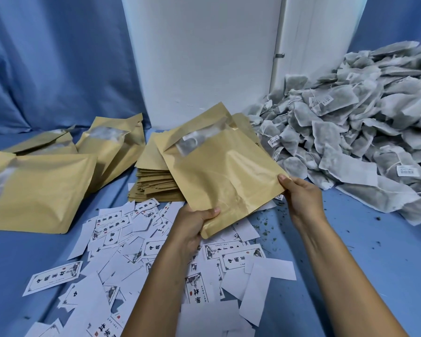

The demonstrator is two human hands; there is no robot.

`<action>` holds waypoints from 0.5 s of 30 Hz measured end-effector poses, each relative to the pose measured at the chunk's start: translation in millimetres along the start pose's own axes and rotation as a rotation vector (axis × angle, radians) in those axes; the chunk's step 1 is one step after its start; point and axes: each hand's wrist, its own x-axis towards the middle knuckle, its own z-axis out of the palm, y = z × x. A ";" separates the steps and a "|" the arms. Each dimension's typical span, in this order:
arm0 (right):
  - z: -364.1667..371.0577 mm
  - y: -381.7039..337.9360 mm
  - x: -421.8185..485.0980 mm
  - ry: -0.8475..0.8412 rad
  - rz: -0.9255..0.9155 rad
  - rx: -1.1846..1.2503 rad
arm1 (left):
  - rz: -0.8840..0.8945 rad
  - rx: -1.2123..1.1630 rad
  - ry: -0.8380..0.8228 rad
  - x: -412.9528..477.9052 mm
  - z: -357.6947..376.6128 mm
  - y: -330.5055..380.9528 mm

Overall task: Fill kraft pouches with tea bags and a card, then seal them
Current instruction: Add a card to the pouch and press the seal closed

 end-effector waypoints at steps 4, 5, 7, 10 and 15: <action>2.1 -0.2 -2.8 -0.011 0.032 0.011 | 0.021 0.017 0.017 -1.1 0.9 -0.7; 2.7 1.2 -3.6 -0.048 0.066 -0.017 | 0.034 0.014 0.030 -1.1 0.8 -1.2; 5.7 4.1 -5.8 -0.108 0.107 -0.093 | 0.056 0.000 0.054 -1.3 0.5 -1.7; 8.2 5.4 -6.6 -0.079 0.086 -0.151 | 0.074 0.002 0.060 -2.1 0.9 -1.8; 11.7 8.8 -12.2 -0.102 0.133 -0.020 | 0.120 0.066 0.057 -1.8 3.6 -5.2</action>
